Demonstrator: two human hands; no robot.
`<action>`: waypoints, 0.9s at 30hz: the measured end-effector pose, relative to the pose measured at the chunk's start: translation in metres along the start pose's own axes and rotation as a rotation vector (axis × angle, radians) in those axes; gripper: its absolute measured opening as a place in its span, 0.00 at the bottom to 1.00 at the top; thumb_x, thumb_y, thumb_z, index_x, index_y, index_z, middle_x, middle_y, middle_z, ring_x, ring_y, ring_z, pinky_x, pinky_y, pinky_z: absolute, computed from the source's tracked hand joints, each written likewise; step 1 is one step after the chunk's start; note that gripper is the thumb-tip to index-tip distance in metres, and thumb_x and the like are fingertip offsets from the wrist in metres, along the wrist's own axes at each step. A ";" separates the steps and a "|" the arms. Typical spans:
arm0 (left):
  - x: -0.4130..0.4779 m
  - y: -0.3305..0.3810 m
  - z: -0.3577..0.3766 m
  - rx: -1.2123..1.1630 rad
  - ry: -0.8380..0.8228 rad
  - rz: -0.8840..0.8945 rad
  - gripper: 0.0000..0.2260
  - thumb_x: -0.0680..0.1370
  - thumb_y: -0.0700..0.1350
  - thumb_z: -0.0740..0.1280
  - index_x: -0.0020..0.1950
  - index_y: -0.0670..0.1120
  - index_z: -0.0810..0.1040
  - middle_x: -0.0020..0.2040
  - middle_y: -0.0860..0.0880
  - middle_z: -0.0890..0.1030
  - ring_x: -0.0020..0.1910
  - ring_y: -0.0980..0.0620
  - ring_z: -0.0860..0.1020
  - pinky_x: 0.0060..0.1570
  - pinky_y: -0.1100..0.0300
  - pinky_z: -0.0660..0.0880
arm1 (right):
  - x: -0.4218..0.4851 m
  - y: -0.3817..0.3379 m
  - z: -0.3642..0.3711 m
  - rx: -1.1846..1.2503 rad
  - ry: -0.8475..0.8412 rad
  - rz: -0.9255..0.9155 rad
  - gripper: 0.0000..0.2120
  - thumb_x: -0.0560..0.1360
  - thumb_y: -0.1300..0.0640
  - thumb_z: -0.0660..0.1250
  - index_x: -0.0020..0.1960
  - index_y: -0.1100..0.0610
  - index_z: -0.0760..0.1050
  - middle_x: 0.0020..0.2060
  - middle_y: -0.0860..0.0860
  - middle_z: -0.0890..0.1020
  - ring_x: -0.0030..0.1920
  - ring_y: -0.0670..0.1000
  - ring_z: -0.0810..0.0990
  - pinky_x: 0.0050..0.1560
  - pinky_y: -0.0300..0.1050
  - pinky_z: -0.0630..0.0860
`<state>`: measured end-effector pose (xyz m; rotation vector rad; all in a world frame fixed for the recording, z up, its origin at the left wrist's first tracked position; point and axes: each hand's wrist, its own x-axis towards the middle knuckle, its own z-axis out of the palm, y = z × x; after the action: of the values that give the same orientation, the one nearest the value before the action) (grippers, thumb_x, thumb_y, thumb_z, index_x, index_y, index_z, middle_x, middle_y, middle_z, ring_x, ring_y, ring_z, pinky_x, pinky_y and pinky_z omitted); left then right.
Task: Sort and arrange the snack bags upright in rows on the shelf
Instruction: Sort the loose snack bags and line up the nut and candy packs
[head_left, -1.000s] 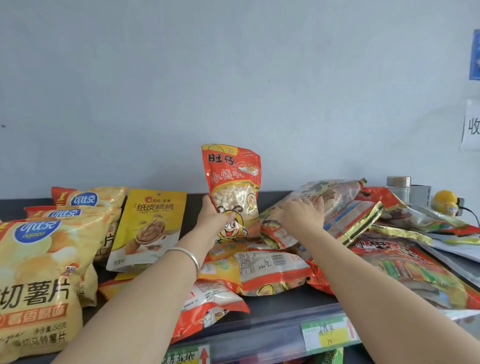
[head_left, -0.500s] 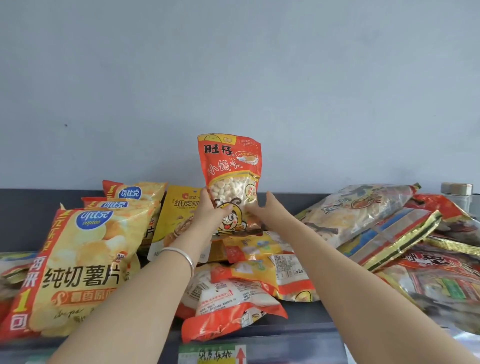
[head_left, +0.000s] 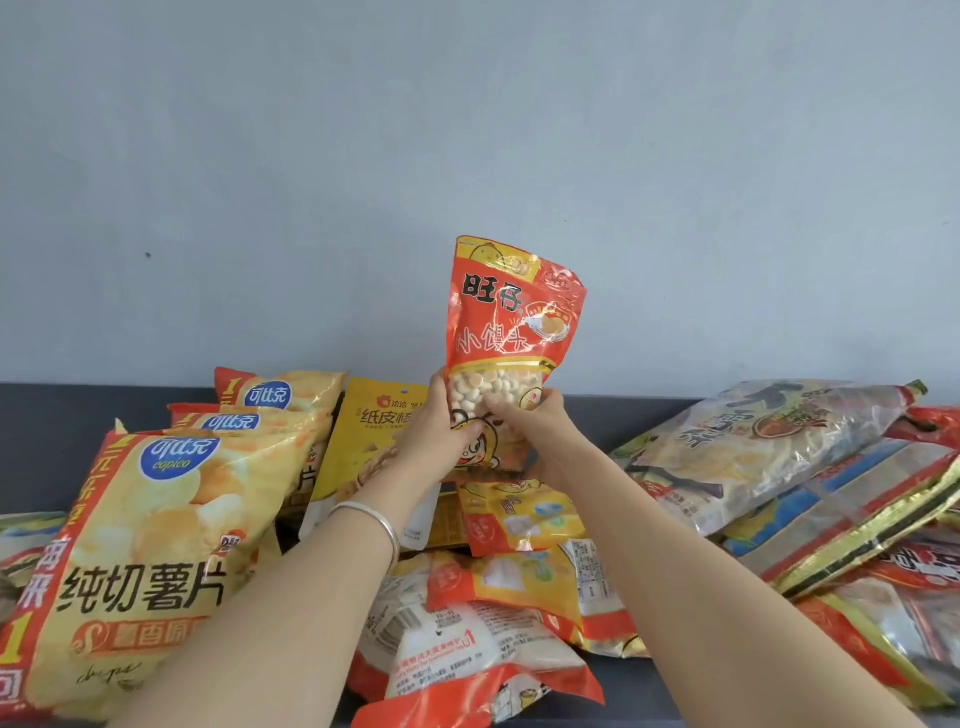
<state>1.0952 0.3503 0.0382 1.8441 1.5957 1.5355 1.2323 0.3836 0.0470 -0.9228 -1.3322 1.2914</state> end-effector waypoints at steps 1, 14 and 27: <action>0.001 0.001 0.003 0.004 -0.014 -0.001 0.31 0.76 0.44 0.68 0.73 0.53 0.55 0.67 0.49 0.71 0.65 0.46 0.70 0.63 0.44 0.69 | 0.003 0.001 -0.003 0.002 0.023 -0.006 0.36 0.65 0.49 0.79 0.62 0.51 0.59 0.51 0.50 0.76 0.46 0.51 0.80 0.31 0.49 0.79; -0.005 0.002 0.027 0.347 -0.194 -0.188 0.07 0.78 0.45 0.64 0.52 0.43 0.72 0.51 0.44 0.77 0.49 0.43 0.78 0.46 0.52 0.77 | 0.015 0.009 -0.044 -0.130 0.555 -0.193 0.30 0.67 0.50 0.77 0.55 0.54 0.58 0.51 0.52 0.73 0.52 0.55 0.75 0.51 0.51 0.75; -0.010 0.003 0.032 0.440 -0.392 -0.284 0.24 0.76 0.44 0.67 0.69 0.47 0.62 0.55 0.42 0.75 0.43 0.47 0.76 0.36 0.57 0.74 | 0.012 0.008 -0.048 -0.092 0.562 -0.239 0.30 0.68 0.51 0.77 0.55 0.54 0.57 0.48 0.50 0.72 0.49 0.52 0.73 0.47 0.48 0.71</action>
<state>1.1250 0.3540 0.0219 1.8637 1.9880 0.6875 1.2758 0.4060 0.0360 -1.0561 -1.0210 0.7170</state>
